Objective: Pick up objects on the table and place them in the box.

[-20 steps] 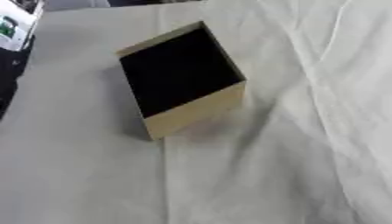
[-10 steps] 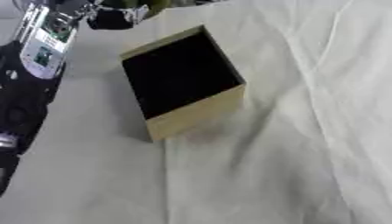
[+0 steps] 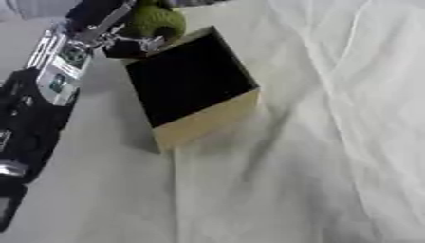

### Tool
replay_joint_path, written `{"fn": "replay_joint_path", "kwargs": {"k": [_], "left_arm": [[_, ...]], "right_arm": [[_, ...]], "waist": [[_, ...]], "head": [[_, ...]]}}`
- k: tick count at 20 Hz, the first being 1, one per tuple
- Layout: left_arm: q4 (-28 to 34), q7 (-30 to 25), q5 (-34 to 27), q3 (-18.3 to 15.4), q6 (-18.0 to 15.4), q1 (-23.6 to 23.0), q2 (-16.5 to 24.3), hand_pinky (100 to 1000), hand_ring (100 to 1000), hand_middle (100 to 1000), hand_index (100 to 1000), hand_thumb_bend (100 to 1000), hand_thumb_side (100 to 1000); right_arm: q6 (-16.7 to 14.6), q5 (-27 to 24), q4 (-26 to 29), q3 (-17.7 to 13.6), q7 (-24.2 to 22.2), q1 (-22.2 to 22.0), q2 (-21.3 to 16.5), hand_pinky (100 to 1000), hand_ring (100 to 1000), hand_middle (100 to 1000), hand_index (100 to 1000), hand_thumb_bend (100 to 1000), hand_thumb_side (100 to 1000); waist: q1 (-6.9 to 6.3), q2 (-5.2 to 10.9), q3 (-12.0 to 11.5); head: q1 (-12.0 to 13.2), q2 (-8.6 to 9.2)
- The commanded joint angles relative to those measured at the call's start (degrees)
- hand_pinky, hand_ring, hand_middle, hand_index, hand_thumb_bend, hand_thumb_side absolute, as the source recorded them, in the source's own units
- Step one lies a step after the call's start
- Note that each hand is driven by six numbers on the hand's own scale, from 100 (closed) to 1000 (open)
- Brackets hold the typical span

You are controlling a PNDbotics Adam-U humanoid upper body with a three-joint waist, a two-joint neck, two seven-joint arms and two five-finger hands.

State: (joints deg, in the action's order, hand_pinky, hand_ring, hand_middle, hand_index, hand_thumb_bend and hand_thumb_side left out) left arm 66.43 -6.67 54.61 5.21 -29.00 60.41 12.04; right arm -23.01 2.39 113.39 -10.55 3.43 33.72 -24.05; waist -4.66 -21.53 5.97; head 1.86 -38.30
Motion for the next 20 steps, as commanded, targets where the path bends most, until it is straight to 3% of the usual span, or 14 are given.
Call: {"fn": "replay_joint_path", "kwargs": {"k": [1,20], "left_arm": [[0.34,-0.24,0.47,0.18,-0.49,0.51,-0.14,453,611,497,628,100,100],[-3.26,-1.81,3.53,1.23,-0.57,-0.87,-4.68,468,642,498,639,106,100]], "right_arm": [[0.28,0.18,1.20,-0.28,0.00,0.54,-1.15,870,862,677,768,100,373],[0.78,0.13,1.20,-0.48,-0.14,0.65,-0.85,872,861,673,766,100,378]], "waist": [[0.29,1.44,-0.08],[0.33,1.44,-0.15]], "head": [[-0.31,-0.17],[-0.70,-0.50]]}}
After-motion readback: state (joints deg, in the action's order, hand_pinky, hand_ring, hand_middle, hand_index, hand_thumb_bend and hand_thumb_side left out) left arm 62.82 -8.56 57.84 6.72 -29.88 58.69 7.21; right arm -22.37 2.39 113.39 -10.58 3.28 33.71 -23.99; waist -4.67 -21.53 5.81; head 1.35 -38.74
